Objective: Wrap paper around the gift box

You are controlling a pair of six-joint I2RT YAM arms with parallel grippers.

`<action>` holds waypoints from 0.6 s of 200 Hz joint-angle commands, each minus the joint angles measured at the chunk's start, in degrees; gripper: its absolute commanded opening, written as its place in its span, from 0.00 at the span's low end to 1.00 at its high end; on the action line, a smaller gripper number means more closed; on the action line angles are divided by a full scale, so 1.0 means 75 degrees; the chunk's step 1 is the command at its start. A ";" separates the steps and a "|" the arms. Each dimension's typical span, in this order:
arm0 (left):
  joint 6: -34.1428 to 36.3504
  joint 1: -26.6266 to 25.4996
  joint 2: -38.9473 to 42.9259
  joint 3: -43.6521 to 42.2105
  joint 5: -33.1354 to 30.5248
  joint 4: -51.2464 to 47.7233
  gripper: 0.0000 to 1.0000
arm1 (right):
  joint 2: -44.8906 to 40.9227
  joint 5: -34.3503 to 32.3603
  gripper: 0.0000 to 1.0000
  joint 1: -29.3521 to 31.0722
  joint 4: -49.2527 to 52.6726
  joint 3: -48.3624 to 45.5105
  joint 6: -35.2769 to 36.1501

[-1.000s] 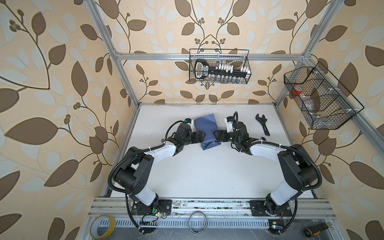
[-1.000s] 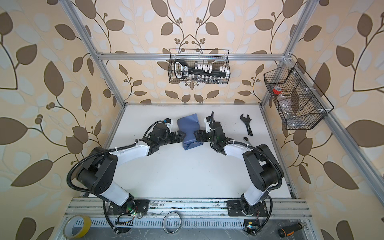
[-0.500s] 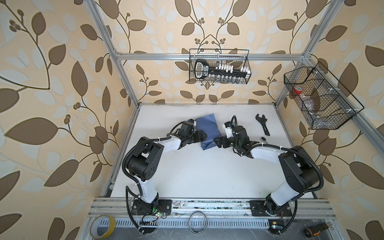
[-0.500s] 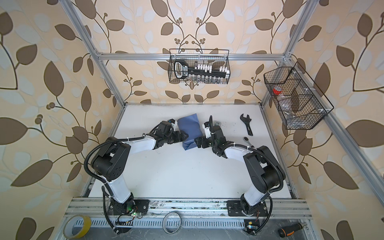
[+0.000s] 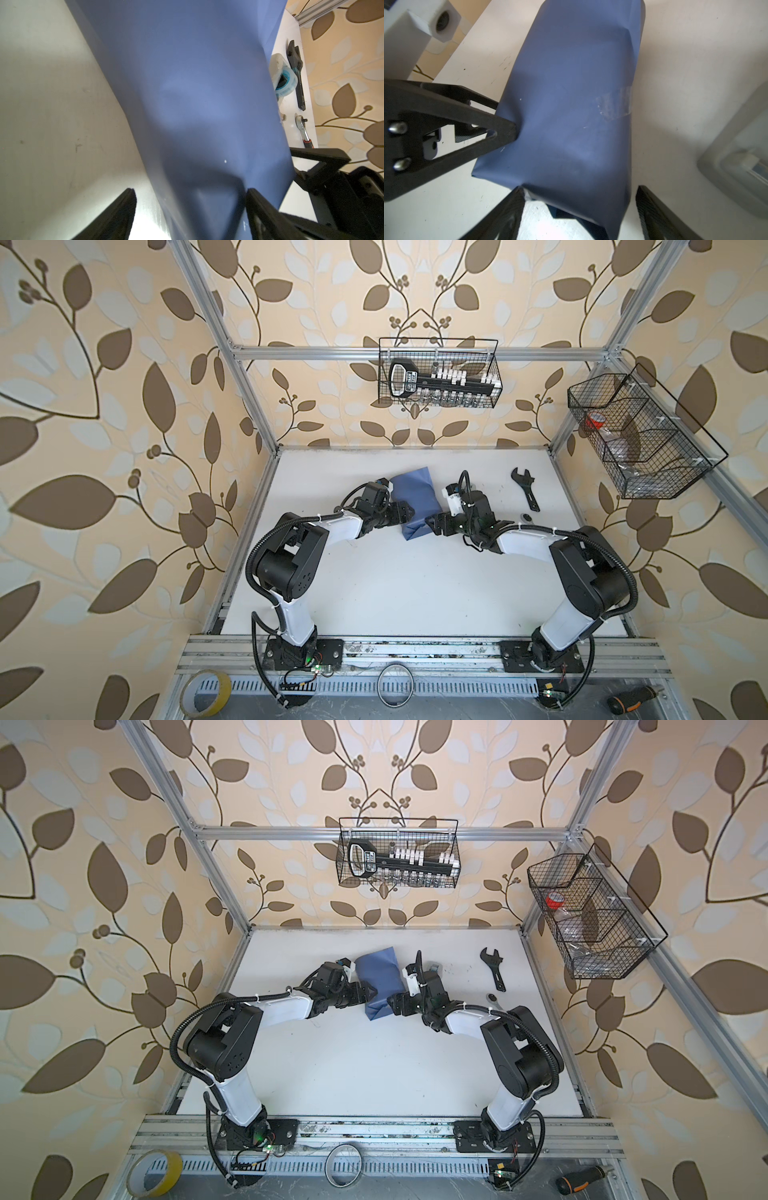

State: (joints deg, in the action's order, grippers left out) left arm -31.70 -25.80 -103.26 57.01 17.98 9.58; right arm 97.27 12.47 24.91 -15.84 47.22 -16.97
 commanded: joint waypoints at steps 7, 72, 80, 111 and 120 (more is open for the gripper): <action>0.0129 0.0042 -0.0048 0.0241 0.0099 -0.0071 0.84 | 0.0218 0.0459 0.84 -0.0104 -0.0204 0.0254 -0.0222; 0.0198 0.0054 -0.0060 0.0268 0.0070 -0.0141 0.84 | 0.0558 0.0809 0.80 -0.0268 -0.0360 0.0468 -0.0762; 0.0197 0.0048 -0.0060 0.0273 0.0065 -0.0141 0.84 | 0.0598 0.0793 0.79 -0.0302 -0.0322 0.0528 -0.0856; 0.0200 0.0071 -0.0025 0.0378 0.0097 -0.0188 0.87 | 0.0666 0.0857 0.78 -0.0500 -0.0198 0.0713 -0.1247; 0.0184 0.0094 0.0007 0.0413 0.0106 -0.0200 0.89 | 0.0670 0.0924 0.79 -0.0561 -0.0198 0.0800 -0.1352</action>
State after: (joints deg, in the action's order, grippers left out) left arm -31.46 -25.78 -103.53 57.67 17.96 8.86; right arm 101.36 18.11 22.02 -17.37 50.72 -24.10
